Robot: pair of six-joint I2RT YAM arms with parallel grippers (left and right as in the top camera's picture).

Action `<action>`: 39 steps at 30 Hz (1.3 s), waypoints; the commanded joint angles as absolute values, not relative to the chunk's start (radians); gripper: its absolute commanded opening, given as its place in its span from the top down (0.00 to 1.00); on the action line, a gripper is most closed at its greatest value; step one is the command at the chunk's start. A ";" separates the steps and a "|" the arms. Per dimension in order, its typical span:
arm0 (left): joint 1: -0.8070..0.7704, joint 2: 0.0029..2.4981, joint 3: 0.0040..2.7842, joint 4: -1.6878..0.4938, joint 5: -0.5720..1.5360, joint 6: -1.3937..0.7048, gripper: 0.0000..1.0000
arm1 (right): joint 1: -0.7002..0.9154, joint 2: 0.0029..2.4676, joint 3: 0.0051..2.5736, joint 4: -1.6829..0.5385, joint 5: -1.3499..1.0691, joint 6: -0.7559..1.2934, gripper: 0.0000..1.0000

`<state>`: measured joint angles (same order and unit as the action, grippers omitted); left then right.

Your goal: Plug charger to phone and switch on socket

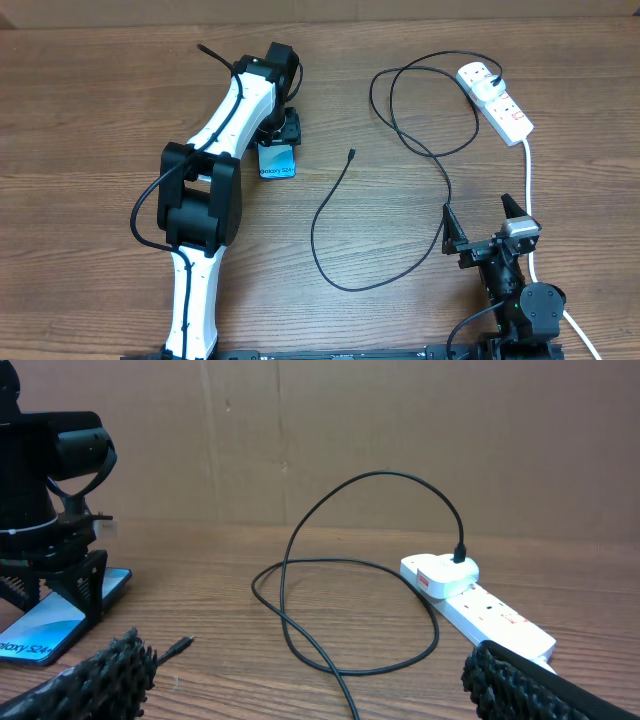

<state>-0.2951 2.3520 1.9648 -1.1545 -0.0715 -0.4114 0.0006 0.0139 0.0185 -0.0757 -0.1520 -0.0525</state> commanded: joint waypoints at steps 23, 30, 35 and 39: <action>-0.305 2.351 1.964 -1.116 -0.028 -0.381 0.24 | -0.003 0.003 0.009 -0.073 -0.148 -0.061 0.00; -0.304 2.351 1.964 -1.121 -0.027 -0.369 0.20 | -0.003 0.003 0.009 -0.073 -0.148 -0.061 0.00; -0.301 2.349 1.979 -1.139 -0.027 -0.370 0.12 | -0.003 0.003 0.009 -0.073 -0.148 -0.061 0.00; -0.295 2.341 2.075 -1.225 -0.029 -0.371 0.05 | -0.003 0.003 0.009 -0.073 -0.148 -0.061 0.00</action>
